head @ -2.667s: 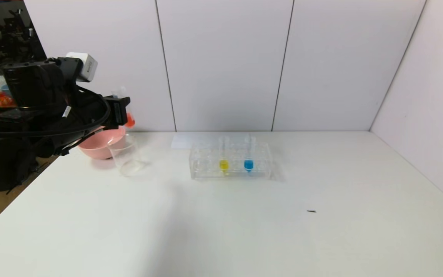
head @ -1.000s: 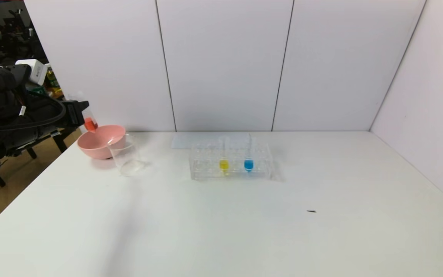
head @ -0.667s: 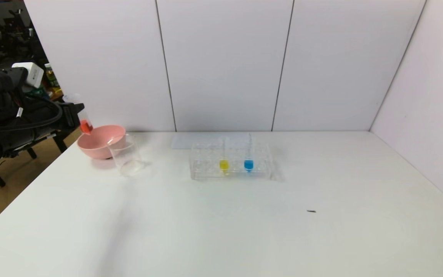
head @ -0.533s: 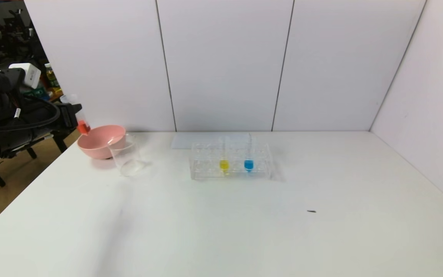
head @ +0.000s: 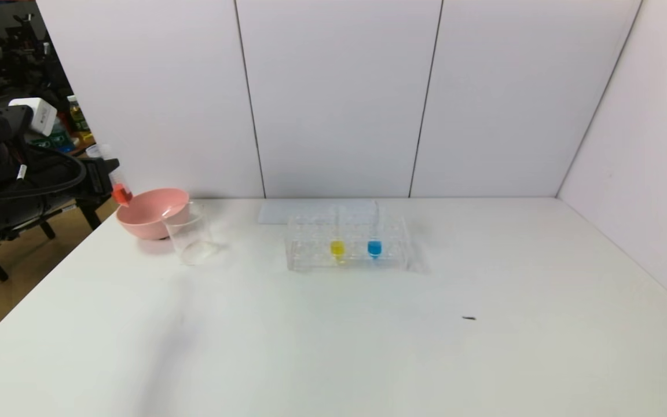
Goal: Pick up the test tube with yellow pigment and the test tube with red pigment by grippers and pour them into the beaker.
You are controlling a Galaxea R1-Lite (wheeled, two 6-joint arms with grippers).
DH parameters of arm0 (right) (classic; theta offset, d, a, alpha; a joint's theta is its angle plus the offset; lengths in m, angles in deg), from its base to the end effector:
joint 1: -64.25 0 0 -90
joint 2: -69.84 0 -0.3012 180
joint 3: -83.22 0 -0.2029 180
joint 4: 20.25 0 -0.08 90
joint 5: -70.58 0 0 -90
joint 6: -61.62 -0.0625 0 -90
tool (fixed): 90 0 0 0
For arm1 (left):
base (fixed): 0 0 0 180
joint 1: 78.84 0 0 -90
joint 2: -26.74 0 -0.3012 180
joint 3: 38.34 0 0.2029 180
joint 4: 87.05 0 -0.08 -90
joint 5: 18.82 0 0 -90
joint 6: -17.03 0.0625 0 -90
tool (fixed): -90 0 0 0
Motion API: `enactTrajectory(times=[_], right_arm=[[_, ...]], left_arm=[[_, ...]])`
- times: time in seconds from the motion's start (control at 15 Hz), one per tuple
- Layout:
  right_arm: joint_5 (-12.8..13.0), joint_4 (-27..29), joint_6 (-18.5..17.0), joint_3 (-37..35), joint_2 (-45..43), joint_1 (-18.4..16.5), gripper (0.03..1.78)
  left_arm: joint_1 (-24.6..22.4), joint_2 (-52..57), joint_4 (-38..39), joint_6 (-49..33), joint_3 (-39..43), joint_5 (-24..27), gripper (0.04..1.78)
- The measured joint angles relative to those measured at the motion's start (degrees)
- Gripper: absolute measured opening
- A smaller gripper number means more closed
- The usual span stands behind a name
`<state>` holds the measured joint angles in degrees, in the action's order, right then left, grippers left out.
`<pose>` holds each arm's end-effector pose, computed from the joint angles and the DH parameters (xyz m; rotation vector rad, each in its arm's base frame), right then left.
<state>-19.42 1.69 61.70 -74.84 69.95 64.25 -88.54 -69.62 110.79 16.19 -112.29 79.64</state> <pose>0.0297 0.0000 0.0758 -0.0014 0.0019 0.0000 0.3587 0.0520 0.2107 -0.0272 0.0786 0.0222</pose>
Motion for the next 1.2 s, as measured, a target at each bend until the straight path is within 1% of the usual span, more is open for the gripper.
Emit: enactTrajectory(times=[0.2,0.53,0.8,1.2], right_arm=[[0.0,0.0,0.0,0.0,0.0,0.0,1.7],[0.0,0.0,0.0,0.0,0.0,0.0,1.7],[0.0,0.0,0.0,0.0,0.0,0.0,1.7],[0.0,0.0,0.0,0.0,0.0,0.0,1.7]], left_arm=[[-0.4,-0.6,0.1,0.0,-0.3,1.7,0.44],[-0.4,-2.0,0.2,0.2,-1.2,2.0,0.44],[-0.4,-2.9,0.0,0.1,-2.0,4.6,0.44],[-0.3,-3.2,0.0,0.2,-2.4,5.5,0.44]])
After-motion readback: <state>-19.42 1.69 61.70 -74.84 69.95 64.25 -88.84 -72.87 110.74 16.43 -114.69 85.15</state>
